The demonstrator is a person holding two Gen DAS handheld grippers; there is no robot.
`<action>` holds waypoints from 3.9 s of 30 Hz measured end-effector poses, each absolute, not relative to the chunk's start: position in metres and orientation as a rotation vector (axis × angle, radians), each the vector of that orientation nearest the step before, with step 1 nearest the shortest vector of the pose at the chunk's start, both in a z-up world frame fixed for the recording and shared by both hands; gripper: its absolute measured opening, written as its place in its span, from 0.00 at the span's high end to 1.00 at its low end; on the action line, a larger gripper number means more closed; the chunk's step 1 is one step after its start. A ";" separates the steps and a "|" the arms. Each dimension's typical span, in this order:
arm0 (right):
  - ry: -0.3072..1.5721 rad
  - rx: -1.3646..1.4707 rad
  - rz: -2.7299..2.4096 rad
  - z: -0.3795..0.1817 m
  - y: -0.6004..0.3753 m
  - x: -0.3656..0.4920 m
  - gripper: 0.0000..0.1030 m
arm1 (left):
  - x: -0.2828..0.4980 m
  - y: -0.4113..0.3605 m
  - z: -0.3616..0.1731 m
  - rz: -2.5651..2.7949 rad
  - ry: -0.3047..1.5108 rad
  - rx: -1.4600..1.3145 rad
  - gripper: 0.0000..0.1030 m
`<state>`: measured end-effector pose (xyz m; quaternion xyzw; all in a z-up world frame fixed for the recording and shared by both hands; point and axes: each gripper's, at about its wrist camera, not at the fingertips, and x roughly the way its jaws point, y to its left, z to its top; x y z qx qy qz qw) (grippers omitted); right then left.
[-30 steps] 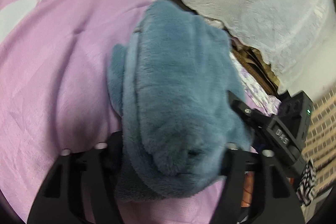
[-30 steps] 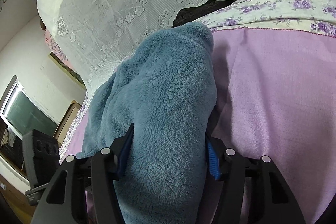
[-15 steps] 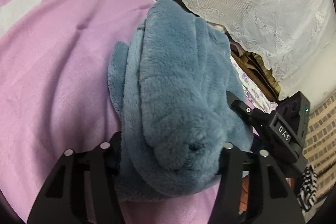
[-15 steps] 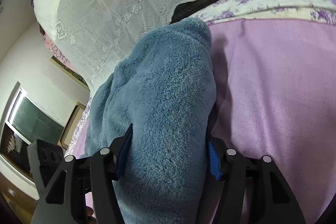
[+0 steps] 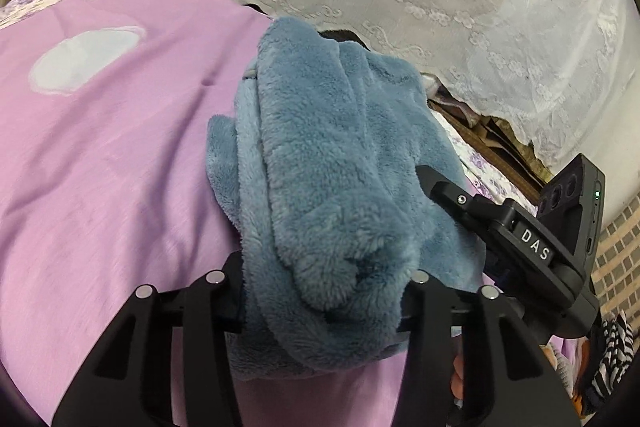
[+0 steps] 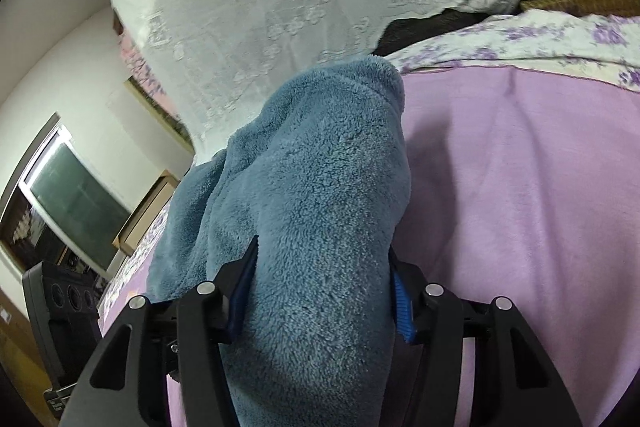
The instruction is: Fold small clothes
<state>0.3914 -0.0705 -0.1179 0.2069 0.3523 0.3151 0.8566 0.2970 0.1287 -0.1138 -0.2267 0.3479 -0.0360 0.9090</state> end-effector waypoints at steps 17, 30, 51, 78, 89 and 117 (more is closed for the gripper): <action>0.836 0.442 0.764 -0.120 -0.084 0.353 0.45 | 0.221 0.104 -0.108 0.048 0.706 -0.478 0.56; 0.762 0.360 0.960 -0.067 0.003 0.237 0.45 | 0.084 0.172 -0.052 0.175 0.580 -0.404 0.56; 0.844 0.121 1.327 -0.046 0.355 0.163 0.45 | -0.050 0.446 -0.047 0.594 0.436 -0.598 0.56; 0.513 -0.144 1.091 -0.080 0.345 0.099 0.35 | -0.040 0.487 -0.126 0.851 0.575 -0.697 0.06; 0.563 -0.077 1.103 -0.072 0.271 0.085 0.32 | -0.078 0.390 -0.083 1.162 0.548 -0.394 0.06; 0.473 -0.156 1.116 -0.006 0.158 0.015 0.10 | -0.126 0.264 0.012 1.228 0.404 -0.284 0.05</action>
